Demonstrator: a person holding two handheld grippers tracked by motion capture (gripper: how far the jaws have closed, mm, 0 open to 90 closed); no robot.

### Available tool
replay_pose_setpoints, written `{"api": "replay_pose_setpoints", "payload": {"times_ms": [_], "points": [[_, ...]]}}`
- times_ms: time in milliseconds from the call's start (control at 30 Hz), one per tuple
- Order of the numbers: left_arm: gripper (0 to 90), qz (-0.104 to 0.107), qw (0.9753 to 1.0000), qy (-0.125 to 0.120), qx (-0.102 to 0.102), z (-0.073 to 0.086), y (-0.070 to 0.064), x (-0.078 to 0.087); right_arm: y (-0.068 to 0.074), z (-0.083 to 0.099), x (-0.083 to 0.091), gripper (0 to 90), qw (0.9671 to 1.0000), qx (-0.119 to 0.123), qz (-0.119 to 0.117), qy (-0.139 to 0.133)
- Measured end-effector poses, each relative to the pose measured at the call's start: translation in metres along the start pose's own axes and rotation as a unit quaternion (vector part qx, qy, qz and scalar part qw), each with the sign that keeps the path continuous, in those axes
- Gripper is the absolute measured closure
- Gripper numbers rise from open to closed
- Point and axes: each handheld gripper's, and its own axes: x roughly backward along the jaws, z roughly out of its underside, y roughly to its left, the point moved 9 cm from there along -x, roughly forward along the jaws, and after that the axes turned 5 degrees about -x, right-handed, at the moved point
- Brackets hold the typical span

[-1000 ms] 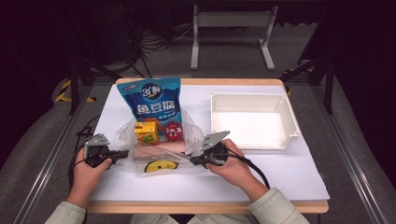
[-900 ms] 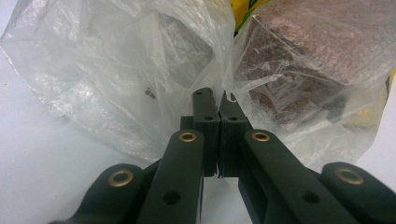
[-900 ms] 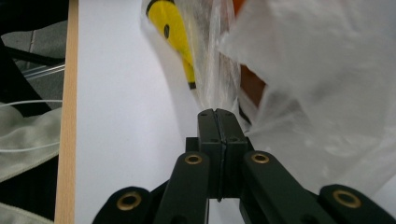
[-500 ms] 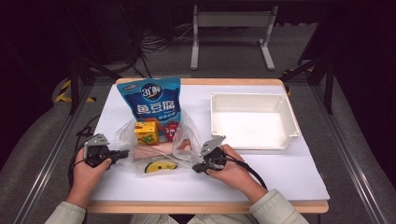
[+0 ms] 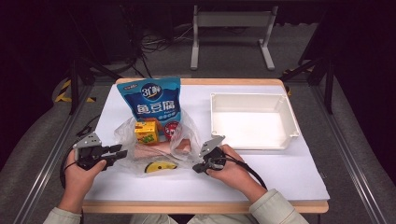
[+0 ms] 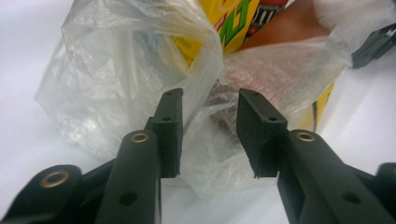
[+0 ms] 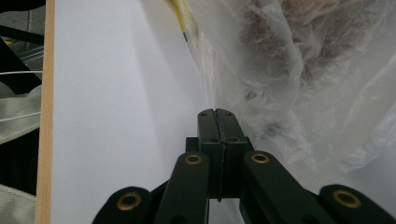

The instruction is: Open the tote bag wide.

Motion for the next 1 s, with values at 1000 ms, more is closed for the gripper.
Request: {"api": "replay_pose_setpoints", "payload": {"times_ms": [1000], "points": [[56.2, 0.017, 0.9992, 0.011, -0.036, -0.014, -0.021, -0.032, 0.000, -0.003, 0.002, 90.0, 1.0000, -0.002, 0.002, -0.009]]}}
